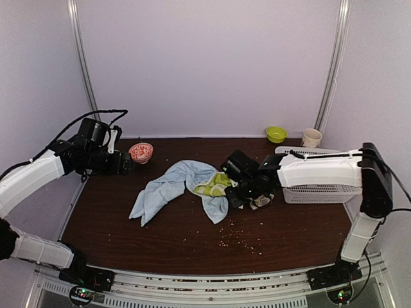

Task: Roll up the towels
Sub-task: Pick up the towel from the towel pile, then pick up the towel from the center of the board, then place the towel at the center of the board.

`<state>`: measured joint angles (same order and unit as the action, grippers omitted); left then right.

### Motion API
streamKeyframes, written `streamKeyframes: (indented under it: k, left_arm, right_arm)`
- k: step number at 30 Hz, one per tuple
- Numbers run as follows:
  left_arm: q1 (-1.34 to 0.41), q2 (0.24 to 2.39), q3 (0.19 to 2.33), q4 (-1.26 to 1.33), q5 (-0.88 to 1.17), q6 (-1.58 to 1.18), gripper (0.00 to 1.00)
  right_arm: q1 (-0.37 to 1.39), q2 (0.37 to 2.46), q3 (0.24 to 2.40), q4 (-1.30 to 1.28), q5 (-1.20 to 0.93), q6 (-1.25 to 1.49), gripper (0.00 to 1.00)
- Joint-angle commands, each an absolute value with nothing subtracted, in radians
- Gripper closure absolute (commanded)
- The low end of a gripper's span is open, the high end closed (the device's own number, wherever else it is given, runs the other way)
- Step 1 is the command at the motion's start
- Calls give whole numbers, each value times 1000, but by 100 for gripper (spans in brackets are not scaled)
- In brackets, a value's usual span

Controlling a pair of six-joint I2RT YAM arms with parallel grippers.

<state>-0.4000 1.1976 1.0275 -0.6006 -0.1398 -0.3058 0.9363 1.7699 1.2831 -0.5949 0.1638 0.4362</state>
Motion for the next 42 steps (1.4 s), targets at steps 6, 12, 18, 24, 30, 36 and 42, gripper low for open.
streamKeyframes:
  k: [6,12,18,24,30,36,42]
  left_arm:
    - [-535,1341,964,-482,-140,-482,11]
    - [-612,1570,1031,-521,-224,-529,10]
    - [-641,1694,1060,-538,-237,-551,29]
    - [-635,1642,1110,-695,-422,-593,100]
    - [-475,1071,1197,-985,-553,-602,100]
    - [-459,941,1452,-1194,-613,-534,100]
    - [-454,948,1139,-1022,-539,-583,100]
  right_arm:
    - [934,1239,1396,-607,268,290,100]
    - [935,1145,1344,-637,290,303,100]
    - [934,1074,1271,-626,288,319,100]
    - [935,1031,1256,-621,303,313,100]
    - [931,990,1277,-608,326,278,100]
    - [922,1014,1266,-546,287,276,100]
    - [922,1078,1225,-502,258,302,100]
